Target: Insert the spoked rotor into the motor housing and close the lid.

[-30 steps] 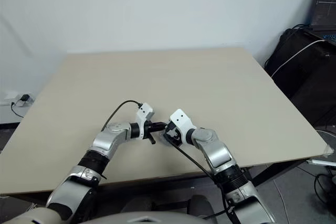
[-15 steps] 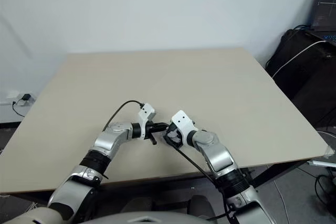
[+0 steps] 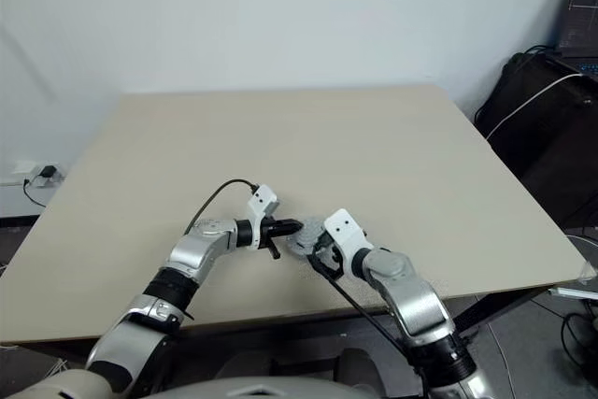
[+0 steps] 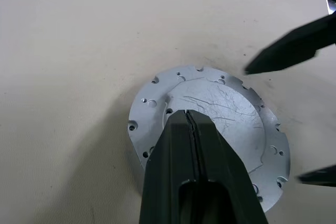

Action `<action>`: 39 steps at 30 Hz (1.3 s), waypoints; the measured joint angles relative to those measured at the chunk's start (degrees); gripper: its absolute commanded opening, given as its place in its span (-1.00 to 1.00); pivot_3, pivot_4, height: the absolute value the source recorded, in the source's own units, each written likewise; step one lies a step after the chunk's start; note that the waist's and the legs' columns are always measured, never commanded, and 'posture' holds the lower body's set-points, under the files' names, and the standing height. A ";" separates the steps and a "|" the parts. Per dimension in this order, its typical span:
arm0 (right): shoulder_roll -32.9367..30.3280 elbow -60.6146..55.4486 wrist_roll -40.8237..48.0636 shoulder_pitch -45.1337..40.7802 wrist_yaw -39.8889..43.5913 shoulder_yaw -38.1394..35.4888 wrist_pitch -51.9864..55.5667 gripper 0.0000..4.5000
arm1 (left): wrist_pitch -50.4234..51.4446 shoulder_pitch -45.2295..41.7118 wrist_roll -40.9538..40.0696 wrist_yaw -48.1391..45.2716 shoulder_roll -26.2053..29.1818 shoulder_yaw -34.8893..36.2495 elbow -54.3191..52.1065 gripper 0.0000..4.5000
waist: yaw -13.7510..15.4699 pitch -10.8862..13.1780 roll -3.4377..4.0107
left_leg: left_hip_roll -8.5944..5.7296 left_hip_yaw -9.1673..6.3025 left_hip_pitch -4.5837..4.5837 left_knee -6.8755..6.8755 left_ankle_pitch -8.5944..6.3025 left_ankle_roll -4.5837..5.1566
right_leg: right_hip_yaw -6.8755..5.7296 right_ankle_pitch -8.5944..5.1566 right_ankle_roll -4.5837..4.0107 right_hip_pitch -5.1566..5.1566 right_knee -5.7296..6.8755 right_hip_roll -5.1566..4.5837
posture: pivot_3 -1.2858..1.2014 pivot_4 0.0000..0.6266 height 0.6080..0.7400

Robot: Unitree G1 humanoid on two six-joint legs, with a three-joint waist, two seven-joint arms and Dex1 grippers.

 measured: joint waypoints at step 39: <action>24.54 22.08 36.67 -6.30 -16.66 -36.83 18.52 0.99 | 0.50 0.50 -0.13 -0.95 0.05 1.00 -0.04 -1.00 | -0.38 -0.13 0.27 | -0.02 0.05 -0.01 -0.14 -0.03 0.02 | -0.04 0.15 0.02 -0.08 0.01 -0.37 | 0.03 -1.00 1.00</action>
